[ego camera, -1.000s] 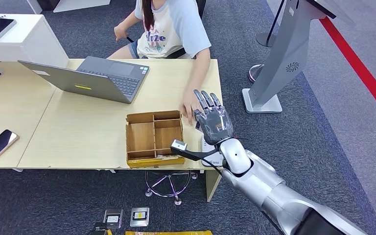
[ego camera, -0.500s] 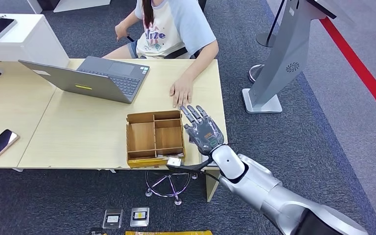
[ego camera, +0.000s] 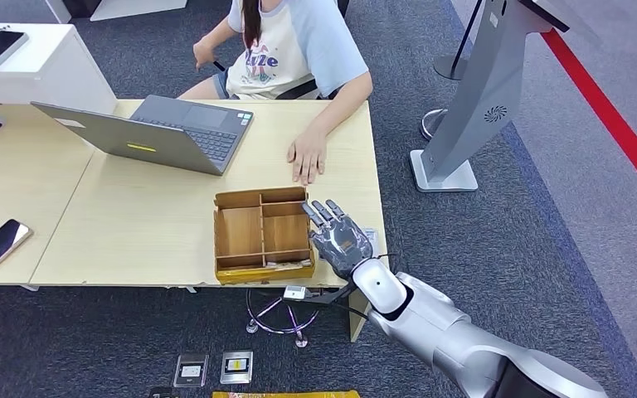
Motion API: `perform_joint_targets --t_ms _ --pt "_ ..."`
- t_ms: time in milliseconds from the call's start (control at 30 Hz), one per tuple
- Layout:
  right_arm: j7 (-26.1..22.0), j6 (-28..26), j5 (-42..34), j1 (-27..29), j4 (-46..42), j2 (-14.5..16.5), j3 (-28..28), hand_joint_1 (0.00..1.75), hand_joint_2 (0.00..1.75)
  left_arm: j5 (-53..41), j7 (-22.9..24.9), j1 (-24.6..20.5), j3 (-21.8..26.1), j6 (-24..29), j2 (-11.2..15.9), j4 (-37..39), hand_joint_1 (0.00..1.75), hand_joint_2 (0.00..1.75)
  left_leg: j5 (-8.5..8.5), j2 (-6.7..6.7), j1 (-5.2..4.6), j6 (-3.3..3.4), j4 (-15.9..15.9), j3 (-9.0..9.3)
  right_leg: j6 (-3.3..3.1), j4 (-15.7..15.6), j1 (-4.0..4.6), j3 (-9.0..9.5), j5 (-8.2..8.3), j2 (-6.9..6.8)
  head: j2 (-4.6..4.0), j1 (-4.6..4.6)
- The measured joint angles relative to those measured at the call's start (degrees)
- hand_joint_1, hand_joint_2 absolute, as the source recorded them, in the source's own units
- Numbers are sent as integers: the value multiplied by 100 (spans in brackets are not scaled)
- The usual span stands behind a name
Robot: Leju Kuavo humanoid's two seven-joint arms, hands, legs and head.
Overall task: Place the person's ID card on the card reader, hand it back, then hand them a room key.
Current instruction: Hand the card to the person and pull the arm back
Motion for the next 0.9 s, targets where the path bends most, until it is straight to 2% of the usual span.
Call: perform_joint_targets --t_ms 600,900 --pt "264 214 100 -47 312 -164 119 175 175 6 139 -43 -3 59 13 -26 0 175 0 1 0 0 1 2 0 0 0 0 0 2 -1 0" --pt "318 8 -150 -7 369 -216 113 175 175 51 138 -69 -5 132 13 -26 0 175 0 1 0 0 1 3 0 0 0 -1 0 2 0 -2"
